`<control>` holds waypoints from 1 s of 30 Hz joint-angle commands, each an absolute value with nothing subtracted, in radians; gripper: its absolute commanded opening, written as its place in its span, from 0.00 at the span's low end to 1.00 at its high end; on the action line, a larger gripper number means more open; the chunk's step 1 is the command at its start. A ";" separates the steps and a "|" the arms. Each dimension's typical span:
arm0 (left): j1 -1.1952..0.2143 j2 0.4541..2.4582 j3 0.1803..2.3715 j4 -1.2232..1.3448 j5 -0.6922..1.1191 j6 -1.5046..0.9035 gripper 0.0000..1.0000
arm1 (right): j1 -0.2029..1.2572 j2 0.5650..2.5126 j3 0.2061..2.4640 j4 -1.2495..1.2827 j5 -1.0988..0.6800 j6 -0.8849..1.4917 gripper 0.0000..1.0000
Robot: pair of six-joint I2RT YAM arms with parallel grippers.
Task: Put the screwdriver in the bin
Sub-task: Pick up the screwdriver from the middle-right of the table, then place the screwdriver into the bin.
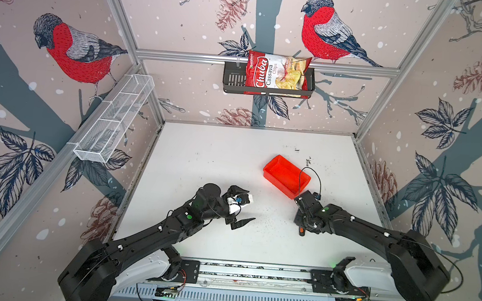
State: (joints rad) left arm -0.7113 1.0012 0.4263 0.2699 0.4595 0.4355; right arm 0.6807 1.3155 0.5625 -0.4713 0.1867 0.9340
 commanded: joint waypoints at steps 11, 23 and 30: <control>-0.713 0.997 0.427 0.294 0.464 0.406 0.99 | 0.645 1.258 0.589 -0.571 0.213 0.888 0.09; -0.713 1.037 0.478 0.331 0.474 0.332 0.99 | 0.475 1.081 0.725 -0.537 0.169 0.727 0.10; -0.713 1.029 0.476 0.361 0.443 0.319 0.99 | 0.439 1.137 0.820 -0.415 0.128 0.496 0.11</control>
